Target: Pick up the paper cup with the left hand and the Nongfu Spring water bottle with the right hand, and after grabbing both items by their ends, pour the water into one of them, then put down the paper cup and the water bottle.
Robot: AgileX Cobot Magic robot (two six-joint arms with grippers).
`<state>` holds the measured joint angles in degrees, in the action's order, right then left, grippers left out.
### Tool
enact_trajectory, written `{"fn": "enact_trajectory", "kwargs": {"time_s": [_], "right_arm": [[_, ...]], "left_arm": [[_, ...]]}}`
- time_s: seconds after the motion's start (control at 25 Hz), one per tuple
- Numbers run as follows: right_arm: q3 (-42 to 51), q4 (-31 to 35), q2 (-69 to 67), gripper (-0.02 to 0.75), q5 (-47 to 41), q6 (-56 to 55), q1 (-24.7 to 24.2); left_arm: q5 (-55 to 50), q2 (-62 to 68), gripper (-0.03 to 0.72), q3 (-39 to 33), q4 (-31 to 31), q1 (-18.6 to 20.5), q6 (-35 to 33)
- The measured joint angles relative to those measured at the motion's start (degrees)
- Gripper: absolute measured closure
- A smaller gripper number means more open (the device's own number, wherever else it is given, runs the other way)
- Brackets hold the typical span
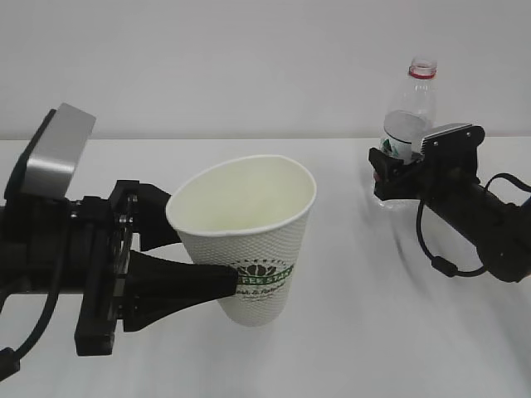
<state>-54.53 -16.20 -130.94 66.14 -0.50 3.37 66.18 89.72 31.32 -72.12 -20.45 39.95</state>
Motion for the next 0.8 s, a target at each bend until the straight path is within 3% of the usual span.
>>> {"fn": "enact_trajectory", "kwargs": {"time_s": [0.4,0.8], "right_arm": [[0.25,-4.01,0.13,0.251,0.11,-1.38,0.0],[6.6,-5.34,7.06,0.252,-4.67,-1.71,0.0]], "left_arm": [[0.0,0.0,0.23,0.0,-0.16,0.0,0.0],[0.0,0.0,0.23,0.0,-1.04,0.0,0.0]]}}
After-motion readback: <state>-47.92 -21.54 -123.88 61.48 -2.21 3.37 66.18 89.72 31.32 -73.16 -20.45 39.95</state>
